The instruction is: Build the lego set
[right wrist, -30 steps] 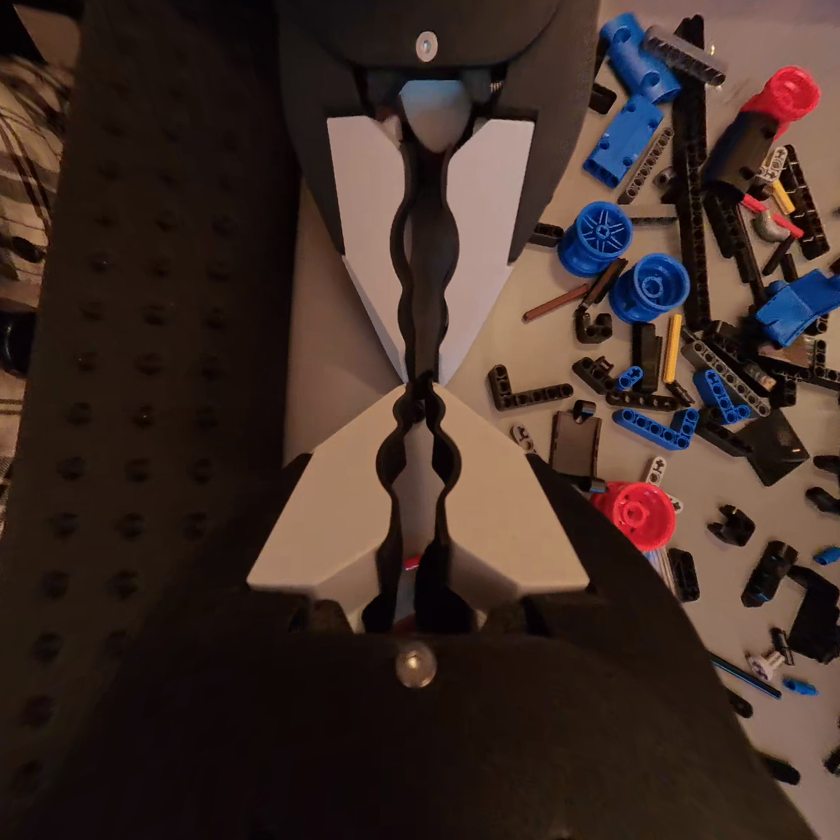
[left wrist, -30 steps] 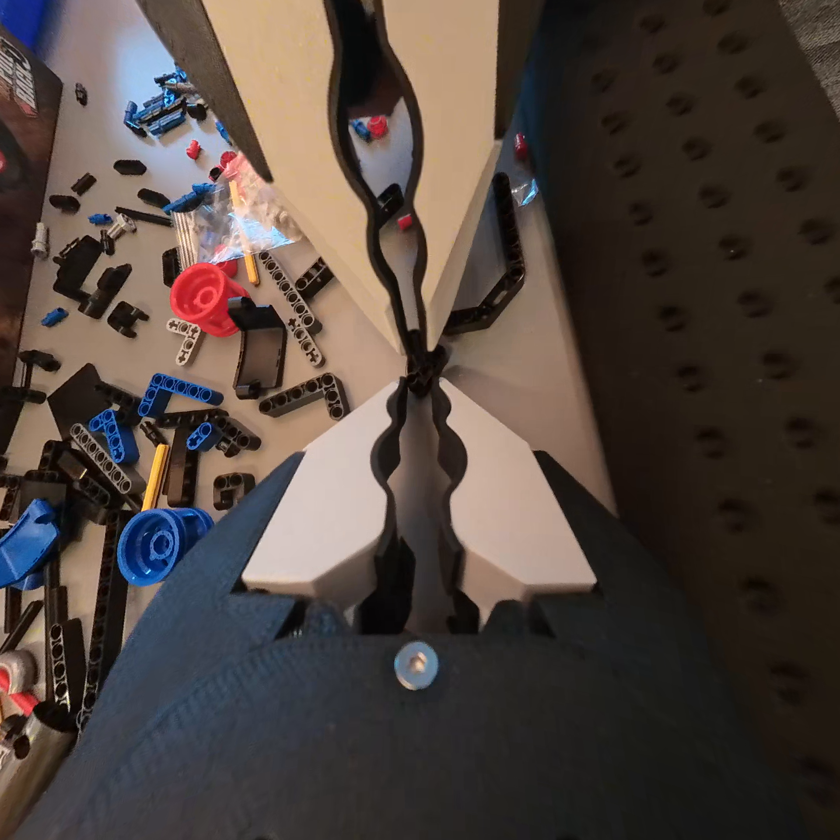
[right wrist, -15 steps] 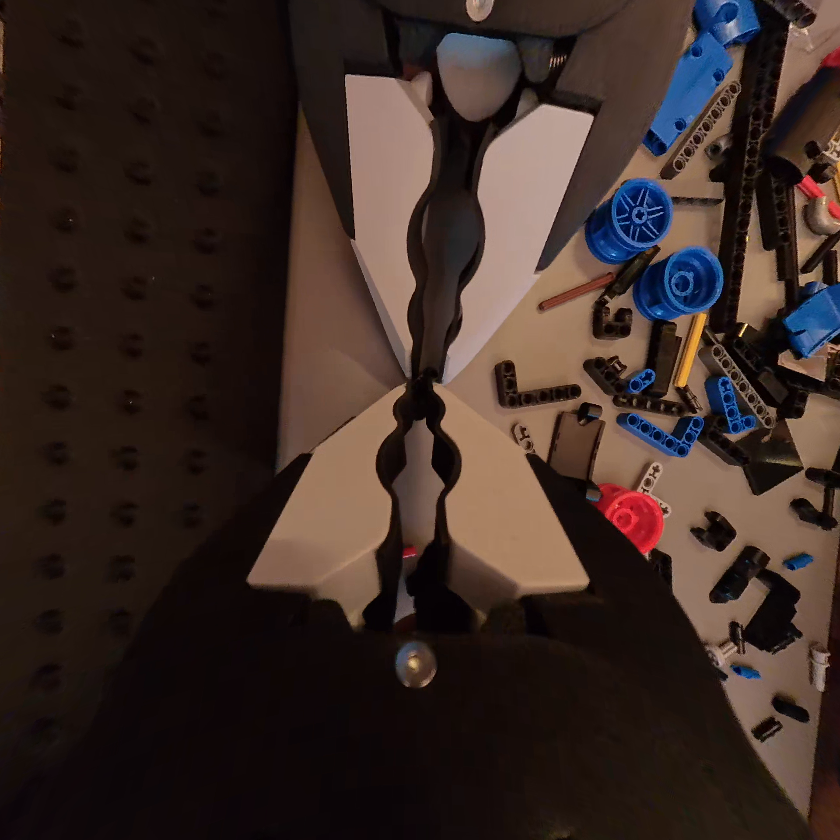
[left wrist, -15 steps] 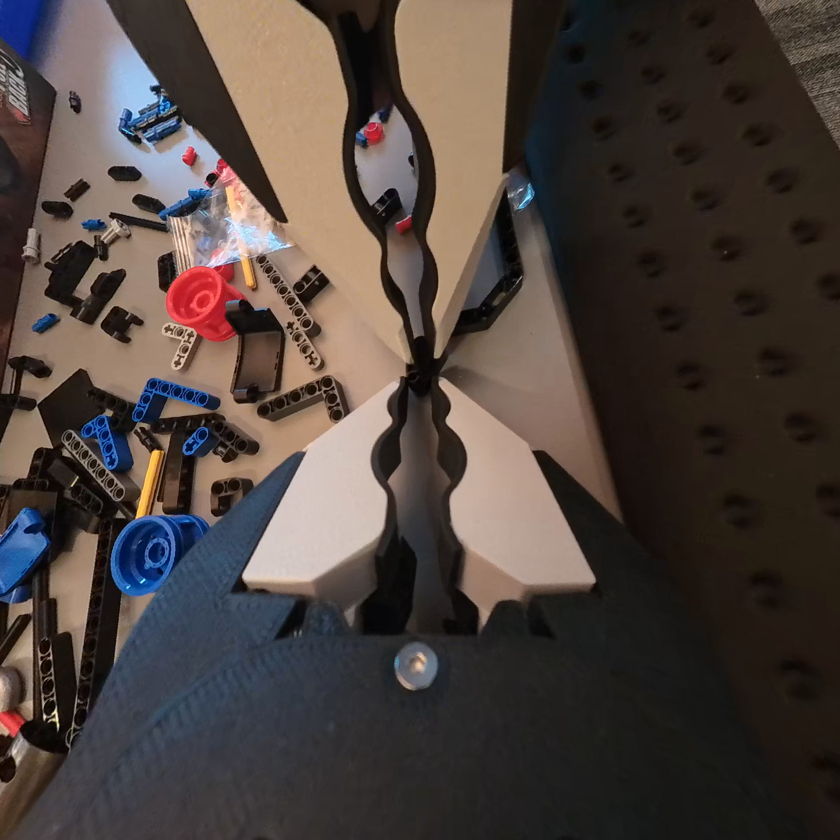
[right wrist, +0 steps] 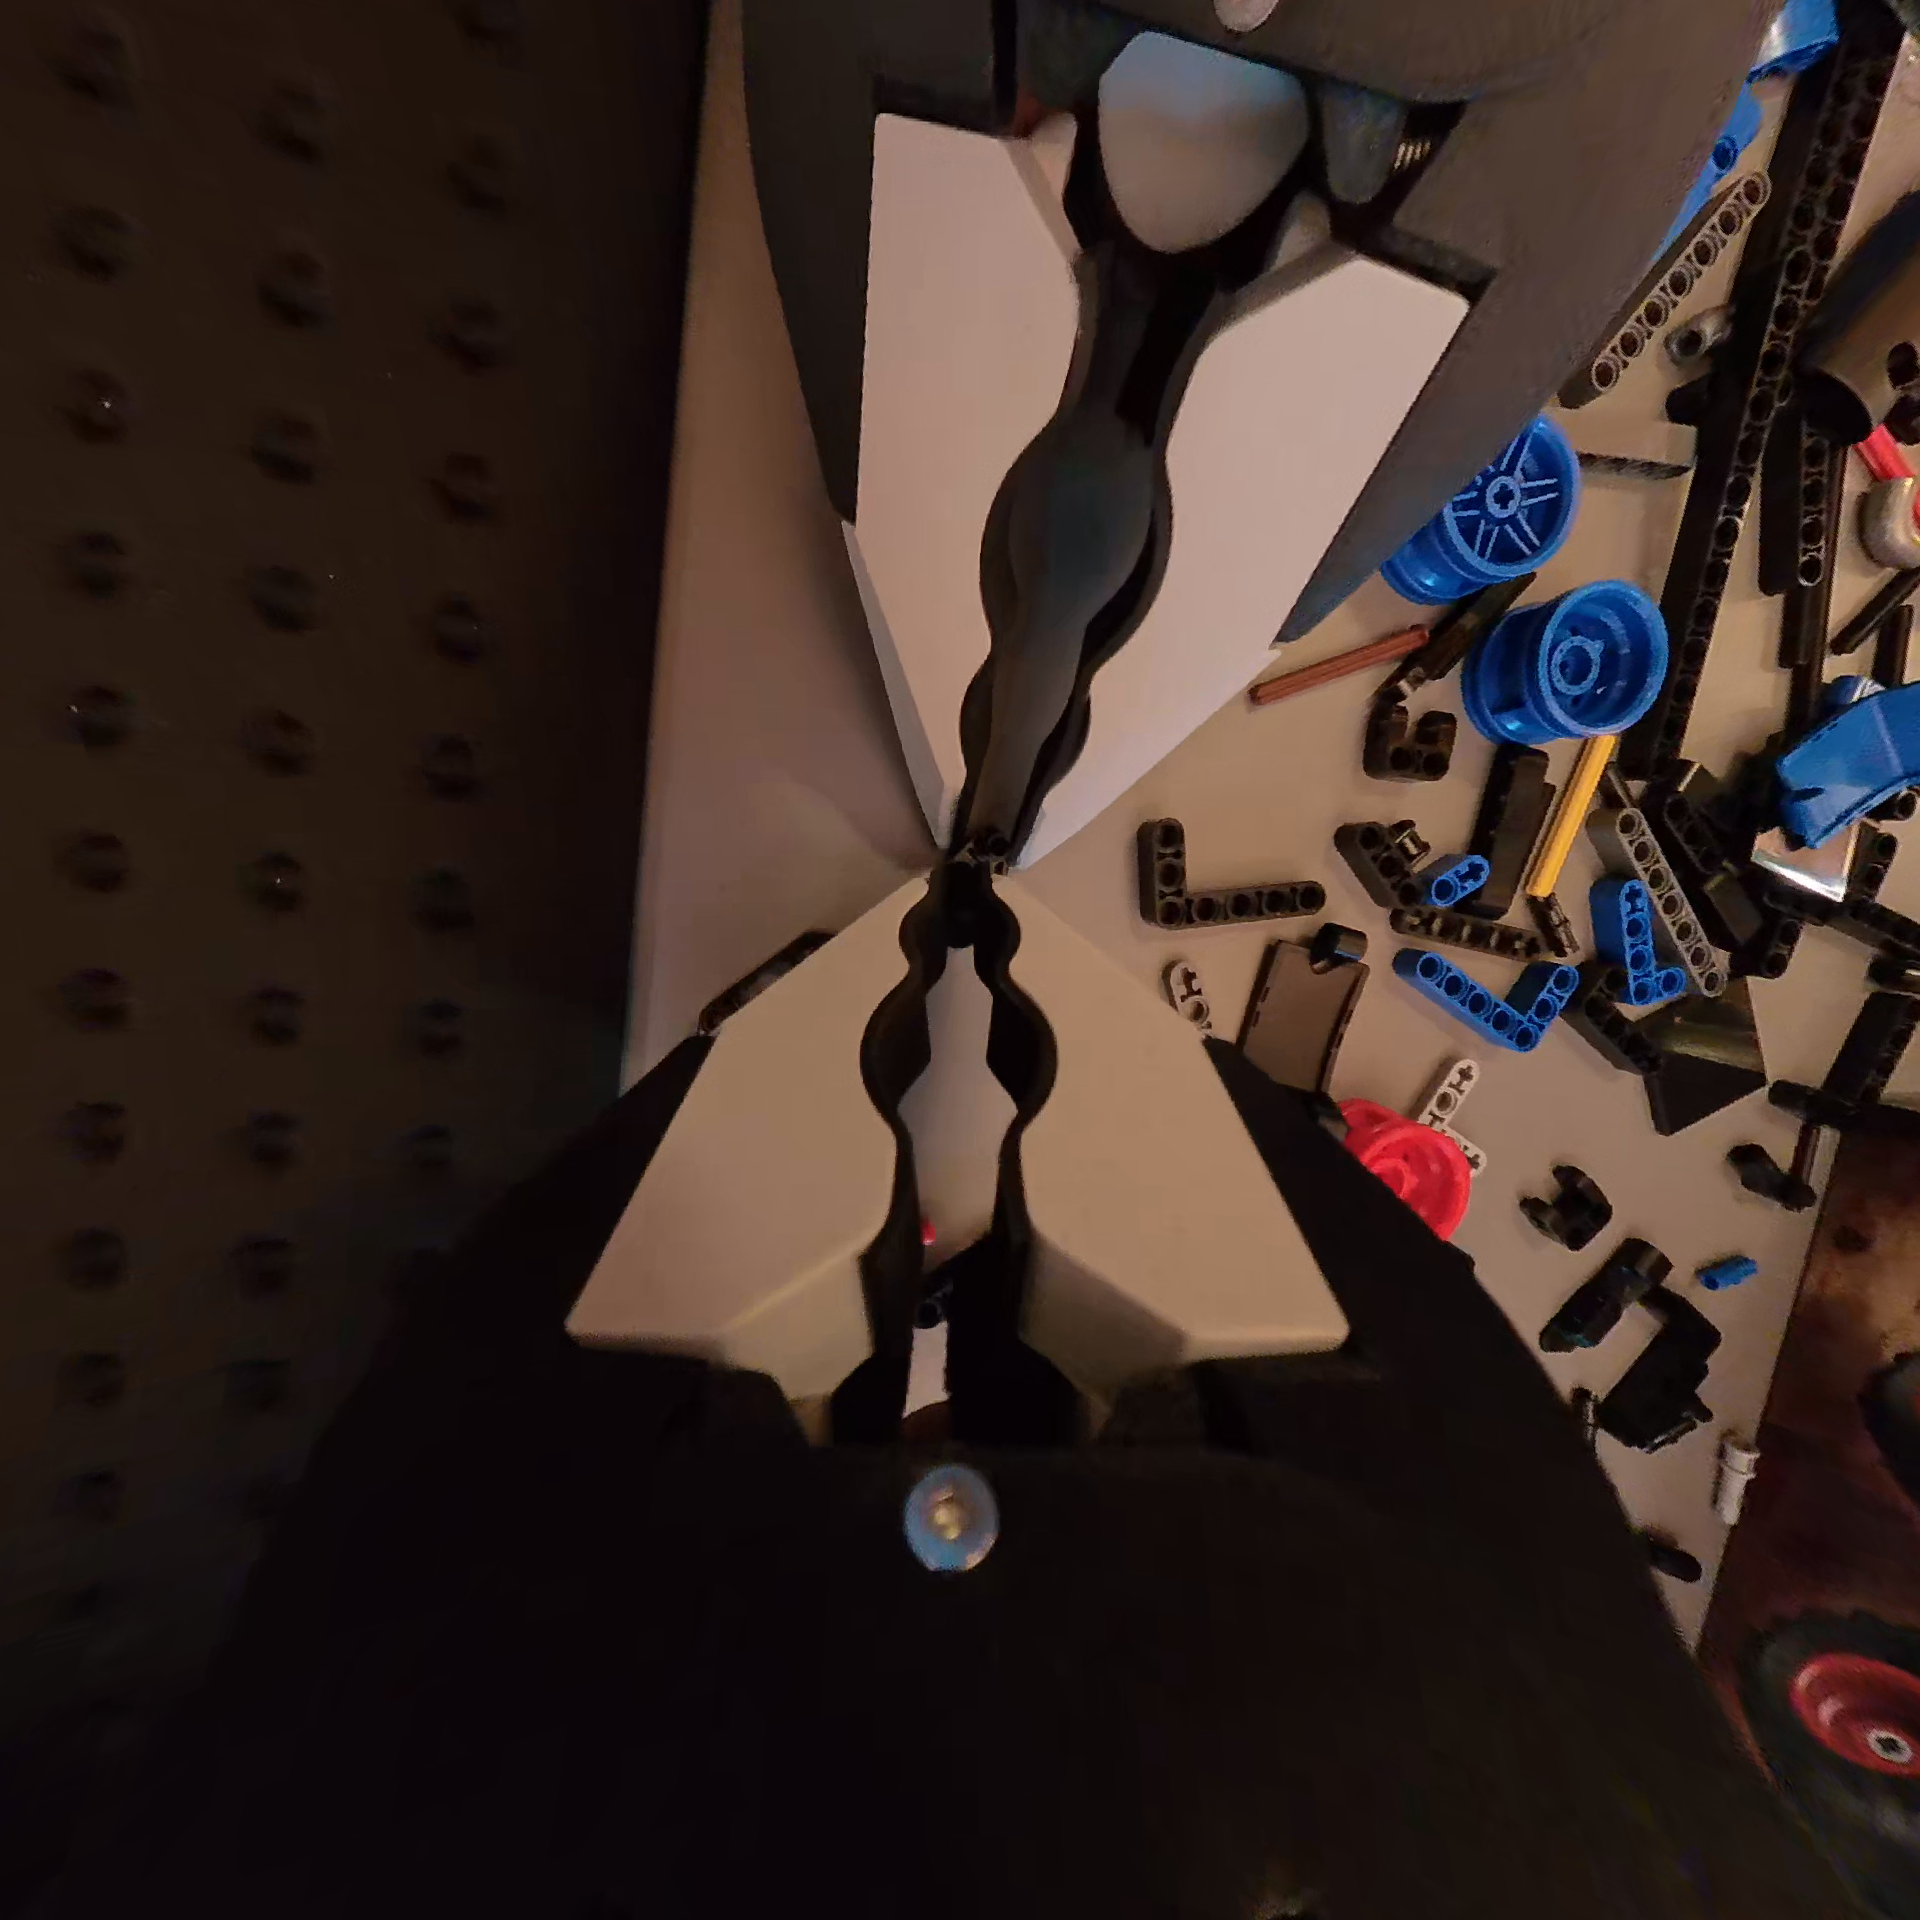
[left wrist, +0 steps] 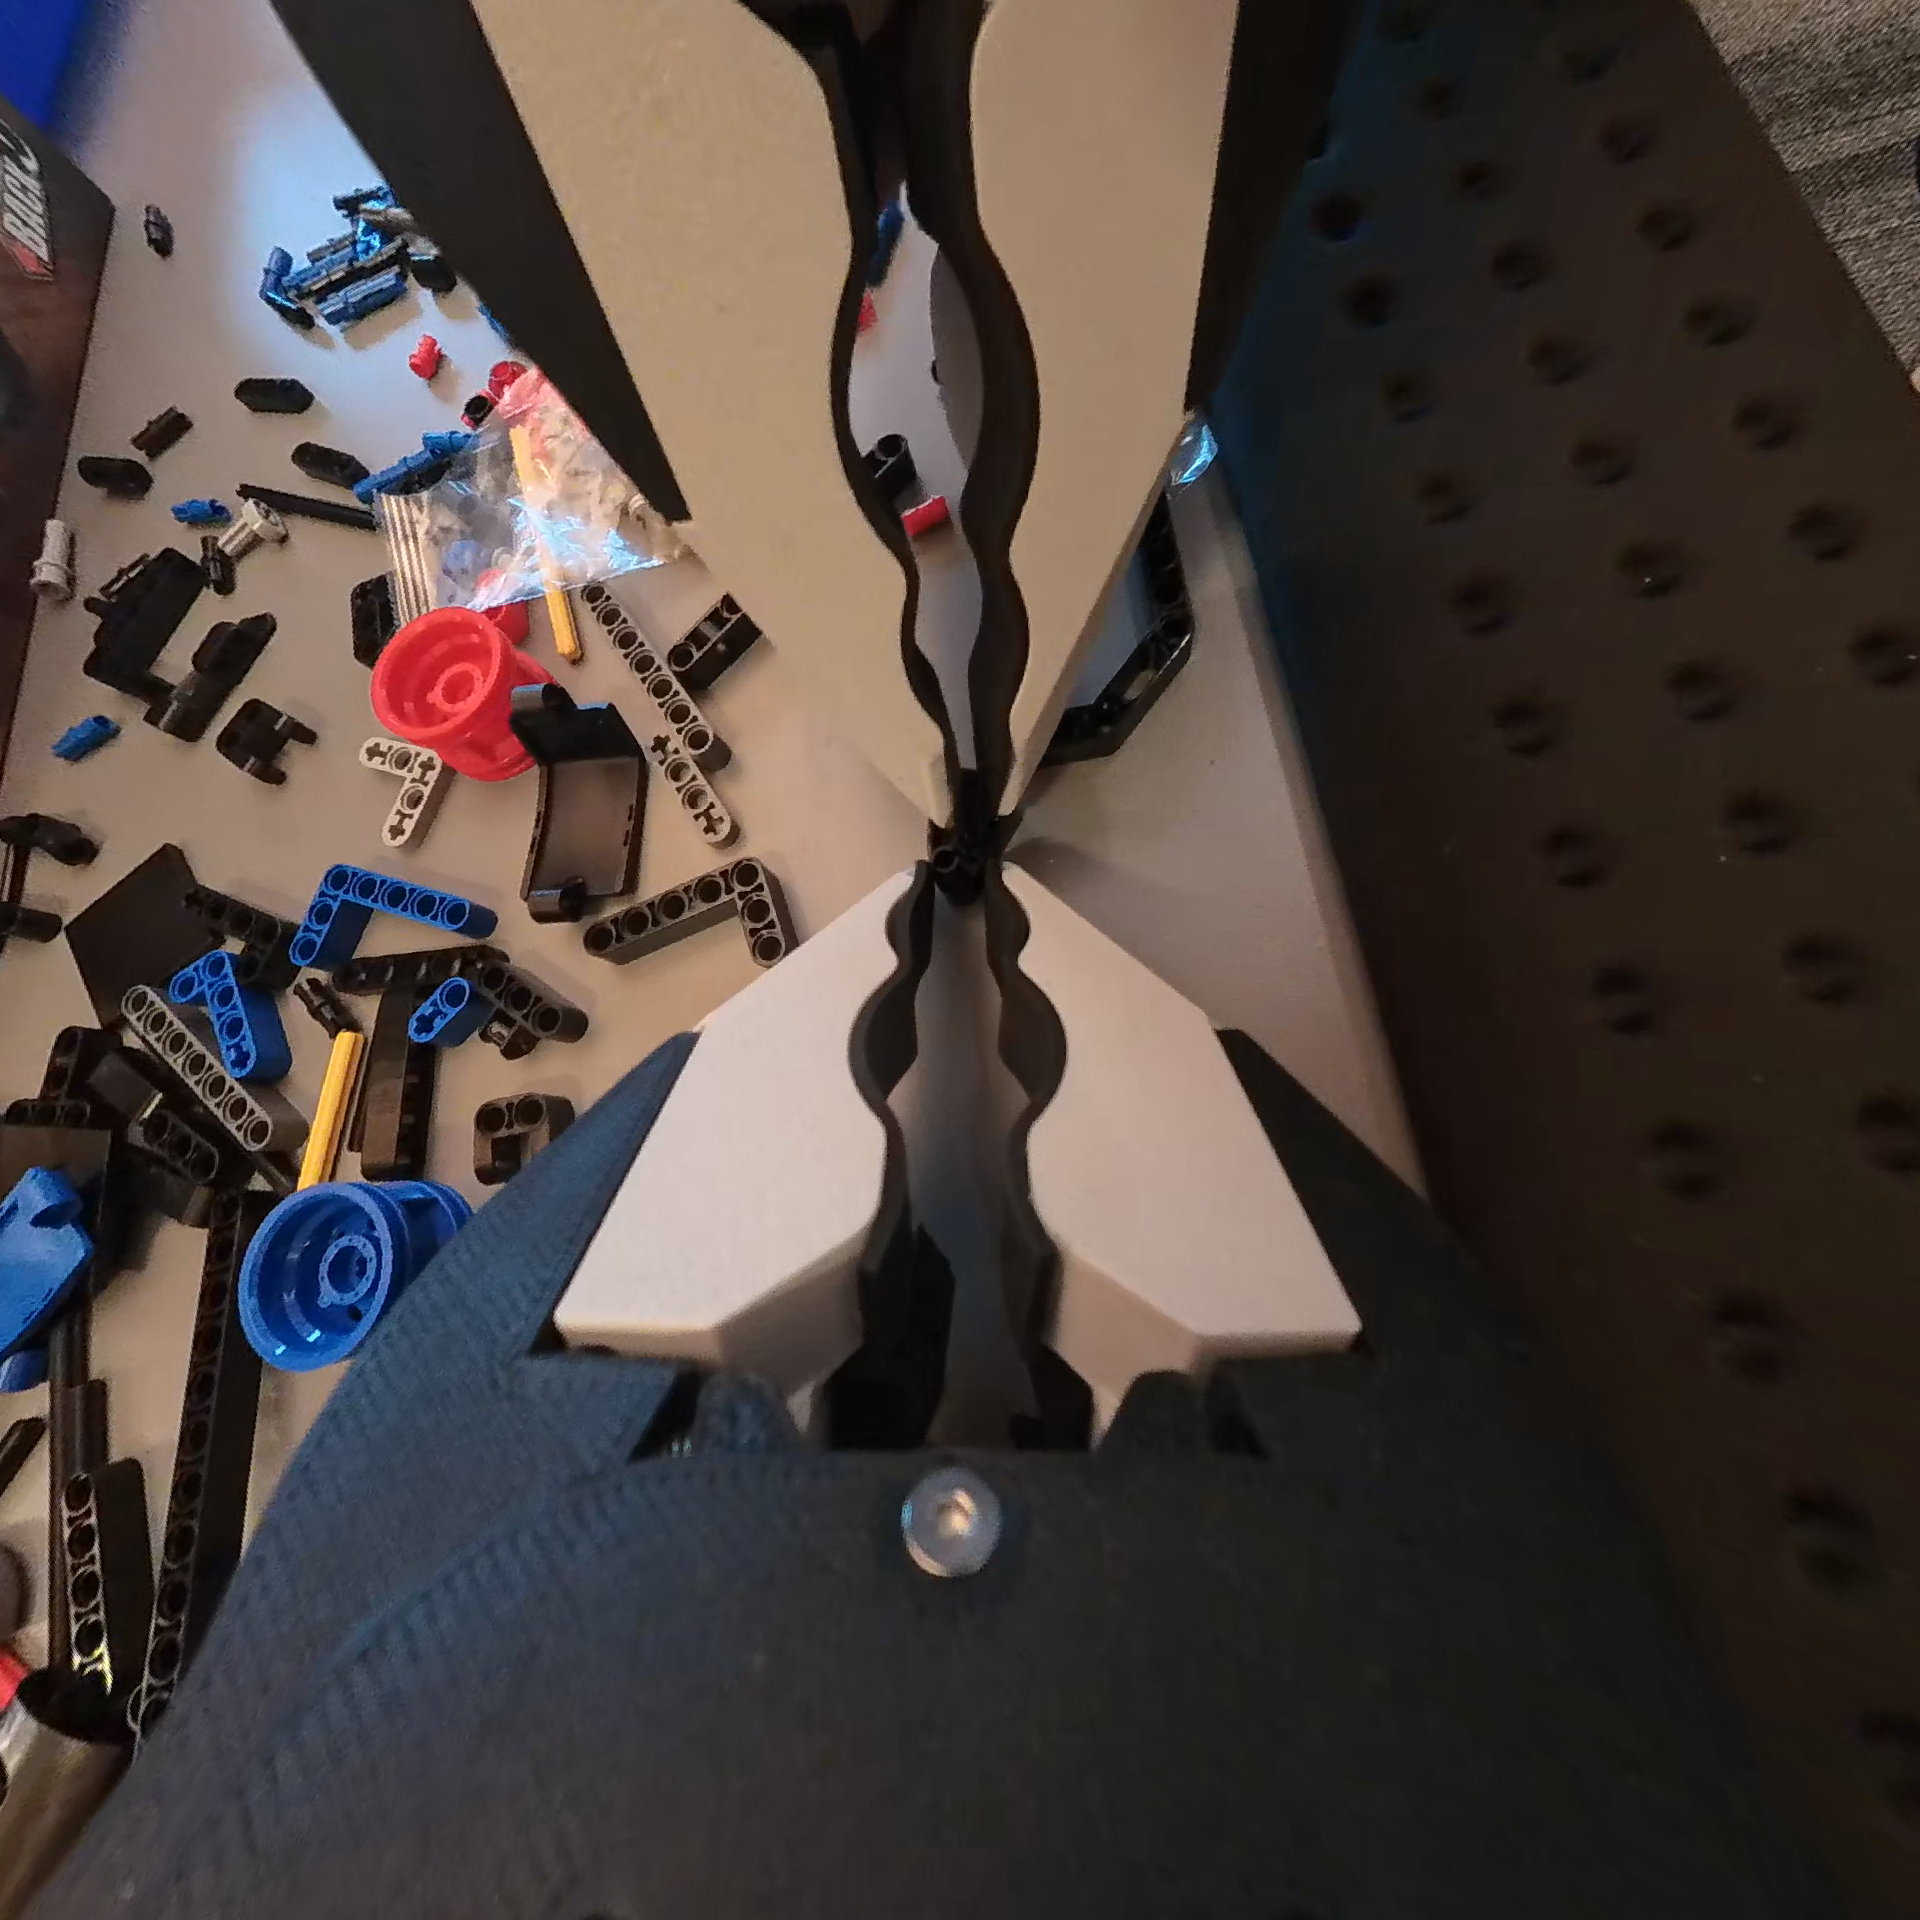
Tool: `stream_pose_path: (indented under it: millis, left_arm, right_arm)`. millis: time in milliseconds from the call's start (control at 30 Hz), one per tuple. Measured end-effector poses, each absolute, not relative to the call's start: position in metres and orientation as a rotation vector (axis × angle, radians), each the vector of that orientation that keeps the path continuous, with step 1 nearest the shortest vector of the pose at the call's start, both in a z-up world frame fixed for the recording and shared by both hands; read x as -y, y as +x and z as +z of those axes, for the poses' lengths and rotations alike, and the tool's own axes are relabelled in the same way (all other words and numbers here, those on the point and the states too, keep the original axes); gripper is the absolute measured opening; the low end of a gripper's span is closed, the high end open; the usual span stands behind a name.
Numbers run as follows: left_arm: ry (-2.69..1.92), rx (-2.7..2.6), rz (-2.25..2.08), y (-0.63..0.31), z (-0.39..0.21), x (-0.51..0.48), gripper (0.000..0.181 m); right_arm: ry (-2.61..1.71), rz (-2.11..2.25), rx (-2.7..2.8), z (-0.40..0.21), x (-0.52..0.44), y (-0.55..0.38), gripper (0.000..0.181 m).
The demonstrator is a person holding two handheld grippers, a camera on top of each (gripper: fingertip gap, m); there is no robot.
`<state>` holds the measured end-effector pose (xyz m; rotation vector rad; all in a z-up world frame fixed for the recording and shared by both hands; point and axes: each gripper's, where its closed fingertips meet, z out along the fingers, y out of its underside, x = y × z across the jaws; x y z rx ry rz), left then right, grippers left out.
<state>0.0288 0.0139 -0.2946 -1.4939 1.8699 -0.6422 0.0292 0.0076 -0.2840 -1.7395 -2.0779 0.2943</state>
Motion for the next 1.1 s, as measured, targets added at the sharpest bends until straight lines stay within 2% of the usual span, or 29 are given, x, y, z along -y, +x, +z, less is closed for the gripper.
stream_pose_path:
  millis: [1100]
  left_arm:
    - [-1.492,-1.876,-0.664,0.0288,-0.2949,-0.0136,0.008]
  right_arm:
    - [-1.803,0.321,2.211,-0.2874,-0.0083,0.0304,0.002]
